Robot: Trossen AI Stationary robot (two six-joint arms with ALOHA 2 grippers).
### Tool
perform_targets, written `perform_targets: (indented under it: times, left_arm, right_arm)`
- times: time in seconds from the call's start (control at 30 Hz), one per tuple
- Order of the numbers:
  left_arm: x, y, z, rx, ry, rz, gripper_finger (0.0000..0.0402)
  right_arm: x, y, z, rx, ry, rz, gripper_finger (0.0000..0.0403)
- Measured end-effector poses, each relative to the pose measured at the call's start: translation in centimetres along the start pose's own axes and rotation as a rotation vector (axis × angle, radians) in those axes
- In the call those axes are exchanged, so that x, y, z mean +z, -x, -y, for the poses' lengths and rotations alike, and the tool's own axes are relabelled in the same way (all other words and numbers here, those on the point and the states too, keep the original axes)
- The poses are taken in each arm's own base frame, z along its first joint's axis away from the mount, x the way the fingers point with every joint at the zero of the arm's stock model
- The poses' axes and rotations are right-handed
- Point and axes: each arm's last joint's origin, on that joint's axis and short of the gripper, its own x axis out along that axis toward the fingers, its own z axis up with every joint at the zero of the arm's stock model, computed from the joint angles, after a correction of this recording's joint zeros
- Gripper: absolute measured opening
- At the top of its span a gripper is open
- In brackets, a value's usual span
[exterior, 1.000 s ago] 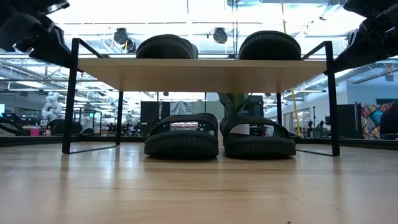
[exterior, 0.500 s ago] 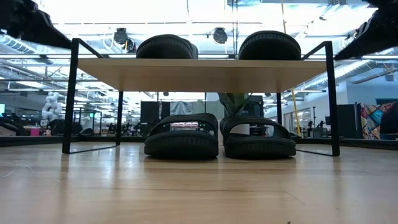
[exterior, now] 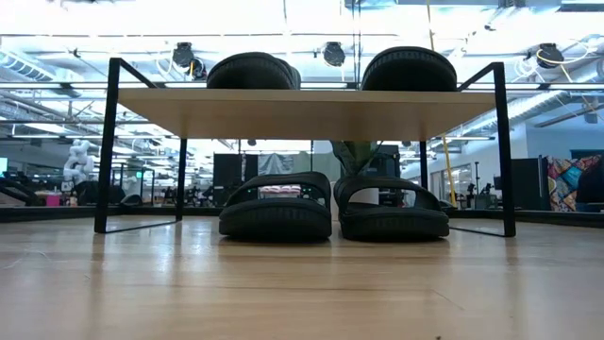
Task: Pick and place slides into the shelf
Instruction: Return to Home Position
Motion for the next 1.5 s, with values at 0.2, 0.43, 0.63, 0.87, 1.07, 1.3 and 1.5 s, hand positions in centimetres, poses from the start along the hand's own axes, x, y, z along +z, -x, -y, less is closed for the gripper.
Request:
perform_targets:
  times: [0.2,0.43,0.63,0.87,1.07,1.3,1.5]
  left_arm:
    - [1.9,-1.2,-2.2,-0.078,-0.142,0.214,0.0]
    - [0.7,0.1,-5.9,0.015,-0.001,0.213,0.0]
    - [-2.5,1.4,-6.2,0.035,0.116,0.232,0.0]
    - [-7.1,0.2,-4.1,0.048,0.208,0.188,0.0]
    - [-9.3,0.2,-2.8,0.009,0.23,0.198,0.0]
    - [-11.5,-0.1,-1.7,-0.023,0.297,0.216,0.0]
    - [-12.1,-0.4,-0.8,-0.098,0.206,0.217,0.0]
  right_arm:
    - [0.0,-1.1,2.8,-0.047,-0.02,0.037,0.0]
    - [-0.9,-0.1,5.4,-0.05,-0.105,0.029,0.0]
    - [-1.9,2.4,5.9,-0.063,-0.192,0.036,0.0]
    - [-5.1,2.2,4.7,-0.082,-0.209,0.012,0.0]
    - [-6.4,3.0,4.3,-0.056,-0.217,0.045,0.0]
    - [-8.2,4.2,4.0,-0.06,-0.266,0.144,0.0]
    - [-9.8,3.3,3.2,-0.038,-0.239,0.166,0.0]
